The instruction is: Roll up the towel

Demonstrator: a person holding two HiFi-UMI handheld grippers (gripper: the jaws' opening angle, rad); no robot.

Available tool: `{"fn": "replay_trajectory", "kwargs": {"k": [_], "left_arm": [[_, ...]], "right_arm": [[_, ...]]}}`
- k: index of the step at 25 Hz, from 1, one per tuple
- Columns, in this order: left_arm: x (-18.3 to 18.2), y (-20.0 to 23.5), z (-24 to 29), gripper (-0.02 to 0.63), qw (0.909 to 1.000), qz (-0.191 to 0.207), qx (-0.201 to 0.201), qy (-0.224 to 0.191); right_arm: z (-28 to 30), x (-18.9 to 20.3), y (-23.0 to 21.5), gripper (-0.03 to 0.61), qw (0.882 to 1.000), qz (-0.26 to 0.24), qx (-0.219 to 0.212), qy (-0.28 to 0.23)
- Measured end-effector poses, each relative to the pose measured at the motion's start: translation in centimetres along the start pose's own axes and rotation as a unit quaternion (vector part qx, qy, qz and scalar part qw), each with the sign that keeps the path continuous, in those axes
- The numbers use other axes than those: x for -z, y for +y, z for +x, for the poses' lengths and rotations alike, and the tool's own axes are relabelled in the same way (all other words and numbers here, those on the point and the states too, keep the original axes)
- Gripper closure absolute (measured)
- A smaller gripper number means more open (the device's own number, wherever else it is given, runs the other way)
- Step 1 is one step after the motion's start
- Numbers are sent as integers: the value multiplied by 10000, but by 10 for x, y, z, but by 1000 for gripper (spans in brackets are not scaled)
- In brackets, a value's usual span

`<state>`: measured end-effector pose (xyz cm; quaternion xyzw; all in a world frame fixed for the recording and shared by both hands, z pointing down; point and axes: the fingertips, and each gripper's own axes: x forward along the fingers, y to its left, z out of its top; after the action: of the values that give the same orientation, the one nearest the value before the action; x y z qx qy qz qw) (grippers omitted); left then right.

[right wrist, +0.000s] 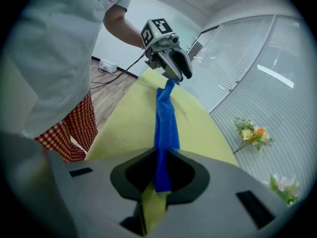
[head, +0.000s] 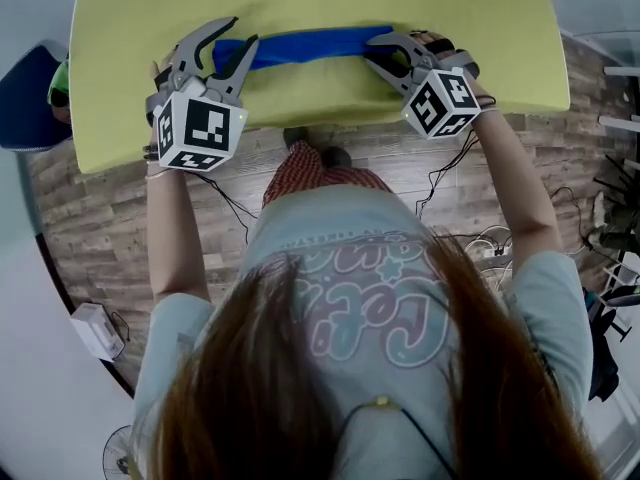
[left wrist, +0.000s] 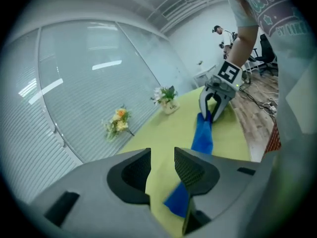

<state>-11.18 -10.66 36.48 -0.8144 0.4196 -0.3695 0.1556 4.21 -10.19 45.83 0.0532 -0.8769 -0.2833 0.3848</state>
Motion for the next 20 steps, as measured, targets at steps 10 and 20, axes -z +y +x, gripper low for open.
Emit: {"fn": "replay_trajectory", "kwargs": {"k": [10, 20], "left_arm": [[-11, -62, 26, 483, 9938, -380, 1023, 204], [7, -75, 50, 499, 9907, -116, 1258, 503]], "right_arm": [[1, 2, -1, 532, 9998, 177, -31, 96], [-7, 4, -3, 520, 9993, 345, -51, 123]]}}
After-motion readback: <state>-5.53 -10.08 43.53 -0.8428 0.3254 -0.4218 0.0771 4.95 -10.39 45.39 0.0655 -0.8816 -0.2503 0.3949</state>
